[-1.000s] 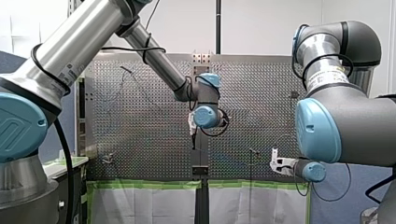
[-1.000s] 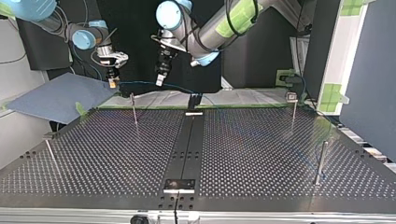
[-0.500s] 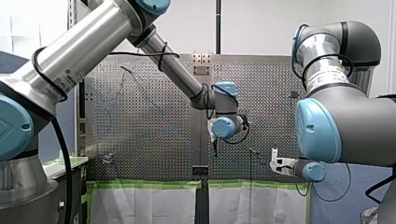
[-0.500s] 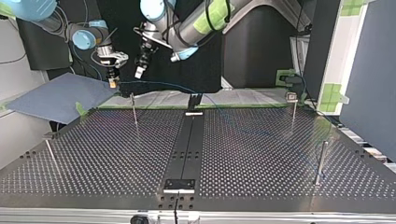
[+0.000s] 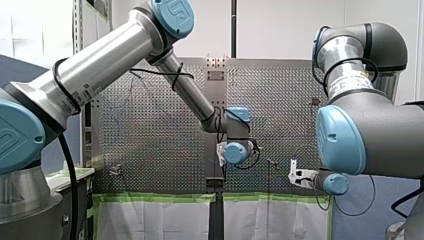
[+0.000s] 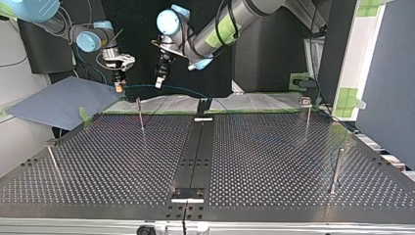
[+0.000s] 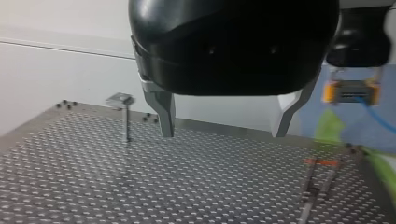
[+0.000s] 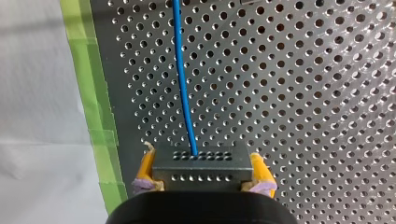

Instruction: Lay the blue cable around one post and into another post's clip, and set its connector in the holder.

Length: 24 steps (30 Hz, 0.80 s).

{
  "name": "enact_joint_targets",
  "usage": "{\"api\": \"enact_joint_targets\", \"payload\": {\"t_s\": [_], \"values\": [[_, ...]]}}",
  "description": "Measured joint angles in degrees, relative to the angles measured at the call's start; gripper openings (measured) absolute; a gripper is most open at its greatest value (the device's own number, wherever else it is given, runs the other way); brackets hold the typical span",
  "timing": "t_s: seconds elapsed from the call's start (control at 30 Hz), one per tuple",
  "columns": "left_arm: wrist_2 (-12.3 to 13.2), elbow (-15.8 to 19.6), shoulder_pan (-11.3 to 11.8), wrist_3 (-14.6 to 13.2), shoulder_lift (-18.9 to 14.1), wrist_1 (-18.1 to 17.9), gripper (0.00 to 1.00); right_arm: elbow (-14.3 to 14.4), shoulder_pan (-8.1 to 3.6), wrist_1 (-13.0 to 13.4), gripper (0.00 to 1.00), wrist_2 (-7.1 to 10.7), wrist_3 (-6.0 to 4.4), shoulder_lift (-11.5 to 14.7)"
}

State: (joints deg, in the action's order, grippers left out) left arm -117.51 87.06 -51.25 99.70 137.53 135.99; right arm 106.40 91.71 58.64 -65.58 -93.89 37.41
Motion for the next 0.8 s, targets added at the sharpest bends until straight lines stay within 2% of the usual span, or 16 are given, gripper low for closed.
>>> {"api": "enact_joint_targets", "payload": {"t_s": [0.4, 0.8], "values": [[1.86, -0.89, 0.03, -0.07, 5.62, -0.01, 1.00, 0.00, 0.00, -0.01, 0.00, -0.01, 0.01, 0.02], [1.97, -2.41, 0.31, -0.08, 11.32, 0.59, 1.00, 0.00, 0.08, -0.01, 0.00, -0.01, 0.08, 0.04]]}}
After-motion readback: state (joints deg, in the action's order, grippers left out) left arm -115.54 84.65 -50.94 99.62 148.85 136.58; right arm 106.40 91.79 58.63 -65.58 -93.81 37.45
